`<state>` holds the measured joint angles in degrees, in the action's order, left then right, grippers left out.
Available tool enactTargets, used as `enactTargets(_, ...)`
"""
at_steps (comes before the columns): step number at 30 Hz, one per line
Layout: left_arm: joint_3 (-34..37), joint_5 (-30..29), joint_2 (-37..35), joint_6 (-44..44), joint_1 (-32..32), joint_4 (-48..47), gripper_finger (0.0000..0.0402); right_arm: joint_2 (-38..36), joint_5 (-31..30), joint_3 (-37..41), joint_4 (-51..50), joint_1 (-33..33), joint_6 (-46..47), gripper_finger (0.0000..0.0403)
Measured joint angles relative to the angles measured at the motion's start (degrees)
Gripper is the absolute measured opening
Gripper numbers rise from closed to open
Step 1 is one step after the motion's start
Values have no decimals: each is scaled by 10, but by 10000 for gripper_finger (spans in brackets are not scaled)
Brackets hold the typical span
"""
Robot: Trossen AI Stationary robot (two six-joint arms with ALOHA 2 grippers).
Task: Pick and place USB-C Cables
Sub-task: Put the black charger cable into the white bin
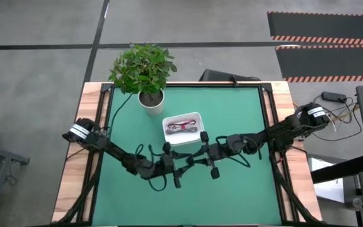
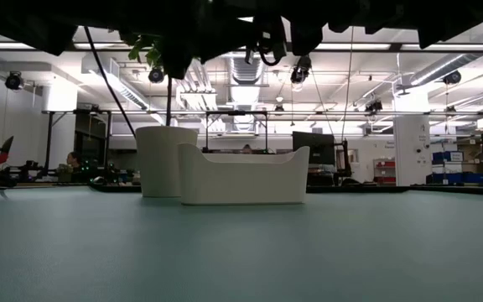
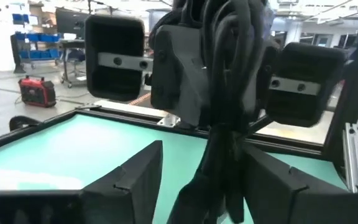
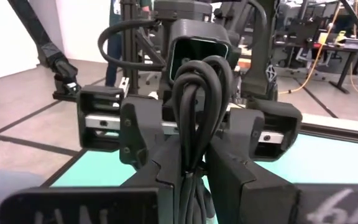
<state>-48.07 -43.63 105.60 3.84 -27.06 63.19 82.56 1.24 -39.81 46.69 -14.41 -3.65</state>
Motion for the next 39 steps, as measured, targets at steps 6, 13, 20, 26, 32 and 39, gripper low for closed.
enactTargets(6, 0, 5, 0, 3, 7, -3, 109, 0, -2, 0, 0, 0, 1, 48)
enactTargets(13, 1, 5, -4, 3, 8, -10, 31, -3, -27, 0, 0, 1, 27, 87)
enactTargets(20, 0, 3, -38, 16, 8, -78, 31, -31, -32, 0, -18, 0, 45, 159)
enactTargets(26, -13, 5, -100, 78, 16, -251, 31, -115, -50, -1, -128, 1, 57, 190)
enactTargets(32, -102, 13, -142, 197, 49, -602, 31, -226, -117, -1, -299, 0, 62, 194)
enactTargets(39, -212, 66, -139, 201, 102, -825, 31, -309, -188, -1, -416, 1, 71, 194)
